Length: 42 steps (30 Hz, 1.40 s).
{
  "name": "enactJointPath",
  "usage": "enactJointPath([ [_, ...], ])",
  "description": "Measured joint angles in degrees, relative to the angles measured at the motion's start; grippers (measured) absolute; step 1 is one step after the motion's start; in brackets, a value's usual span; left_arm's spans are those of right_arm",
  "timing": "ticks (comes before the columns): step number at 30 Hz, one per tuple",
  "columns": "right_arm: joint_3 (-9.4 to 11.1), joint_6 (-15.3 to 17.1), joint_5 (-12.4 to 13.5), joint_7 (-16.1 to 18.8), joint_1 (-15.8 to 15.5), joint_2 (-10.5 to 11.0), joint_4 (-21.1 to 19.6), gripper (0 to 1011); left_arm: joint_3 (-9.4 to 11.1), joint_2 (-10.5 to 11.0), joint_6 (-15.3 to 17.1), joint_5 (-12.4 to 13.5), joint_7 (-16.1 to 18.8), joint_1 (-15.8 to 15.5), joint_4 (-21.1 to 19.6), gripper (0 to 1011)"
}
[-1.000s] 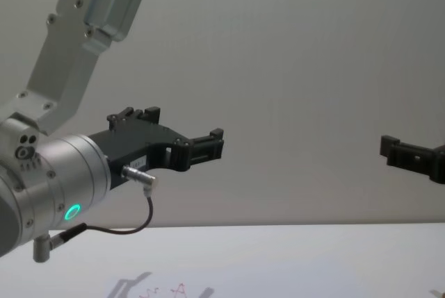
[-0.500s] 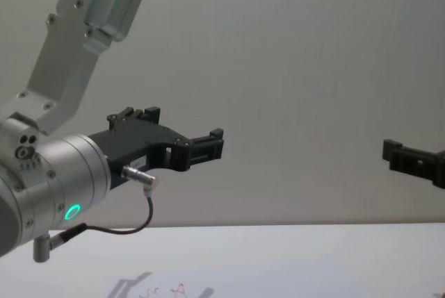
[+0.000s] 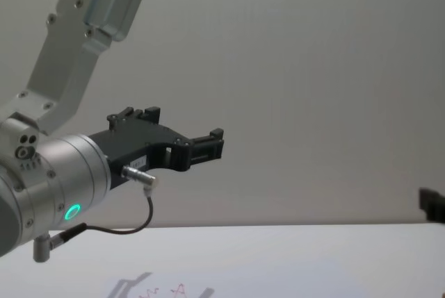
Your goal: Use the one hand to pick up the stamp and affix it onto the A4 paper.
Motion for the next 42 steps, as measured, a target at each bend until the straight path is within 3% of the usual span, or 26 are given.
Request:
enactJointPath([
  [8,0.1,4.4,-0.7,-4.5,-4.1,1.1,-2.8,1001,0.0,0.0,0.0,0.0,0.0,0.0,0.0,1001],
  [16,0.1,7.2,-1.6,-5.5,-5.5,1.2,-3.3,1001,0.0,0.0,0.0,0.0,0.0,0.0,0.0,1001],
  [30,0.2,10.6,-2.9,-3.5,-4.6,0.4,-0.7,1001,0.0,0.0,0.0,0.0,0.0,0.0,0.0,1001],
  [42,0.4,12.8,-4.5,0.3,-1.3,-1.0,3.9,1001,0.0,0.0,0.0,0.0,0.0,0.0,0.0,1001],
])
